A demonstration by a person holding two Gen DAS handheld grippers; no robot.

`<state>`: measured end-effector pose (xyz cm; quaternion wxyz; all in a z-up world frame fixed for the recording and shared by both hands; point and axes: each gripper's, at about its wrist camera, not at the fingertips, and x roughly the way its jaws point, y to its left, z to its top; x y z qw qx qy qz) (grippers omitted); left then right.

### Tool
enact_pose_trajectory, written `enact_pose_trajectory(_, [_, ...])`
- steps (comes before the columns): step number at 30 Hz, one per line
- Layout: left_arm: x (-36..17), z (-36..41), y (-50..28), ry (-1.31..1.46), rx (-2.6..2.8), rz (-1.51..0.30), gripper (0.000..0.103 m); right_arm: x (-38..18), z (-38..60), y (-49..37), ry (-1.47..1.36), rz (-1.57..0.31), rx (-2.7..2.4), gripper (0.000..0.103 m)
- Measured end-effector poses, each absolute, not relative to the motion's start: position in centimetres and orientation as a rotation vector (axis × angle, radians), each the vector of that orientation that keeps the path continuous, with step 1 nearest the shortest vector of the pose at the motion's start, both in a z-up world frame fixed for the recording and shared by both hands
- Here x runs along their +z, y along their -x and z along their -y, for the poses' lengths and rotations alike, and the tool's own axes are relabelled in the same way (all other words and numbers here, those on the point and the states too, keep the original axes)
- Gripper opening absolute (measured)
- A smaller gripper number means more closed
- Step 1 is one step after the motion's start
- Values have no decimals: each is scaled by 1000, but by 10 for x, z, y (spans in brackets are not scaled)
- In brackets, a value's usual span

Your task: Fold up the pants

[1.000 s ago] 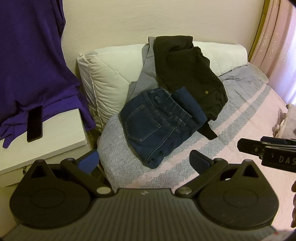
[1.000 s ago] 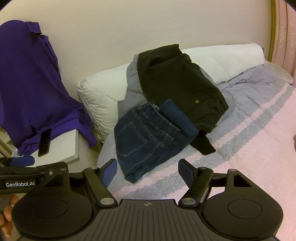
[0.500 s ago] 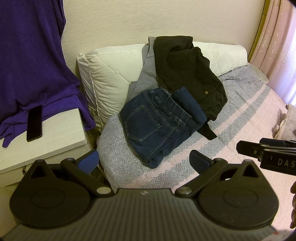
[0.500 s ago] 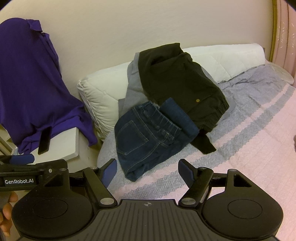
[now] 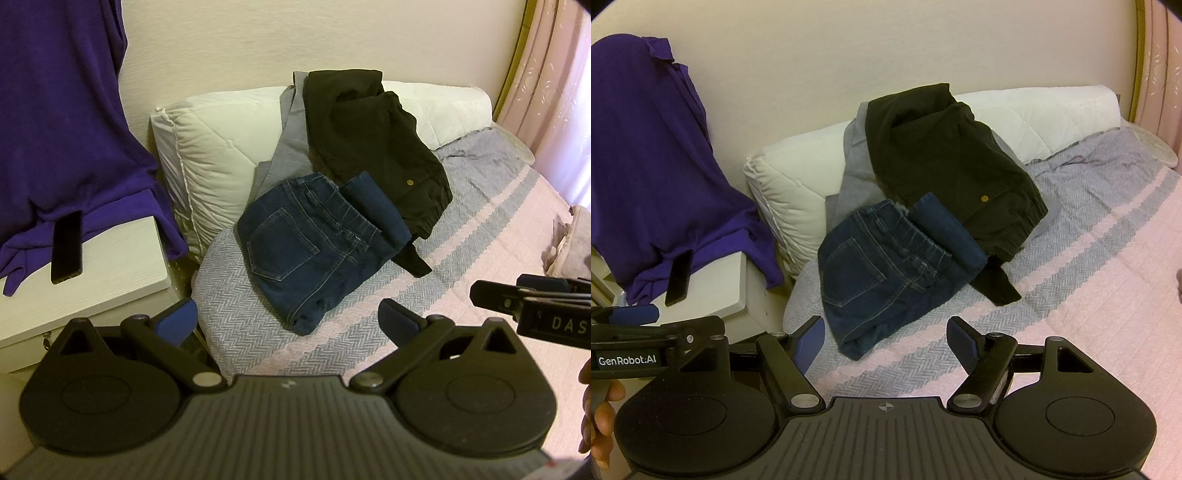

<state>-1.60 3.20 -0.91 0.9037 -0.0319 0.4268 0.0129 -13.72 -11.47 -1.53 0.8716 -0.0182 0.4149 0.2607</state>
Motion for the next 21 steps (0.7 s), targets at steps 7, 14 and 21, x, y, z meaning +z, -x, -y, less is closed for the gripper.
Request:
enact_pose_trajectory(7, [-9,-30,13,66,29,-889,102,-16,118,133,38,-876,548,70])
enact_pose_trajectory(14, [-11,-23,11,49,42,-892,102,-17,123,126,43,-892,553,70])
enact_pose_trajectory(21, [-18,-11,13,69,74,-904,102,-19,137,119,64,-906,575,70])
